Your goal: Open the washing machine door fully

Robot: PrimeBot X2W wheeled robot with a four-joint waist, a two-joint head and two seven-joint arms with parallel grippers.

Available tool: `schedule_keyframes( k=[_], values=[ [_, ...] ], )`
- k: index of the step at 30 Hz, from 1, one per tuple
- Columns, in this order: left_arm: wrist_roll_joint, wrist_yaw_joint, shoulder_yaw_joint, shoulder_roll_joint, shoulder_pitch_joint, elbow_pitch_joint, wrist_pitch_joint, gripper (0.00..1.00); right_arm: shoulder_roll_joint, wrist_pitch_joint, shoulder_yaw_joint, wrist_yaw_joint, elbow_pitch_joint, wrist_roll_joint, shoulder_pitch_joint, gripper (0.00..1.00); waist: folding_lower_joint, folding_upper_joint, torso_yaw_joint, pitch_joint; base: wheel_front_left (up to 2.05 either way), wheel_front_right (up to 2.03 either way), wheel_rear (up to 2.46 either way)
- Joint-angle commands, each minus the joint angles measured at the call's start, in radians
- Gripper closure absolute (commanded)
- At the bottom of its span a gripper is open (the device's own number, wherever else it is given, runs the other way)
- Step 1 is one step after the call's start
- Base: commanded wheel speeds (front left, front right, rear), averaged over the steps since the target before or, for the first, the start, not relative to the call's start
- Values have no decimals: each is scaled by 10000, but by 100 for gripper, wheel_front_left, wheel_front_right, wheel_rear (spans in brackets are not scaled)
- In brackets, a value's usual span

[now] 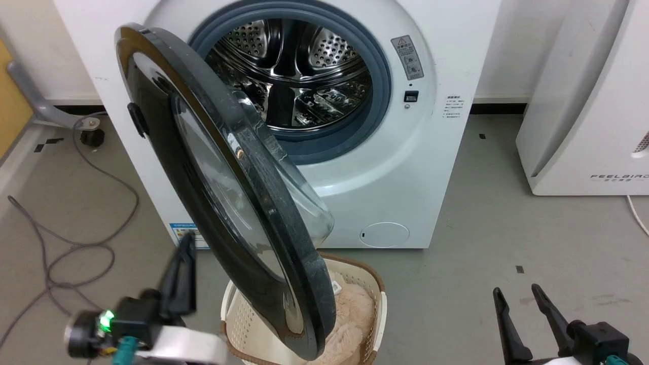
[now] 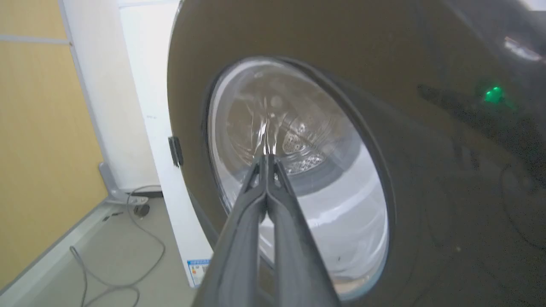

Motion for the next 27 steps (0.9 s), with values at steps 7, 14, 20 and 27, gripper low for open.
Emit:
schedule_keyframes(
  k=[7, 14, 20, 27],
  values=[
    [218, 430, 325, 124, -603, -2674, -88, 100, 43, -133, -40, 8, 19, 68, -5, 0, 0, -1, 56, 21, 0, 0, 0],
    [415, 257, -445, -203, -1597, -4708, -114, 100, 43, -192, -111, 8, 96, 129, -87, 0, 0, -1, 78, 81, 0, 0, 0],
    [433, -322, -1850, -477, -2269, -5450, 155, 100, 43, -198, -123, 8, 70, 40, -122, 0, 0, -1, 23, 100, 0, 0, 0],
    [48, -1071, -3906, -738, -2257, -4937, 1232, 100, 43, -202, -174, 8, 79, 57, -58, 0, 0, -1, -21, 75, 0, 0, 0]
  ],
)
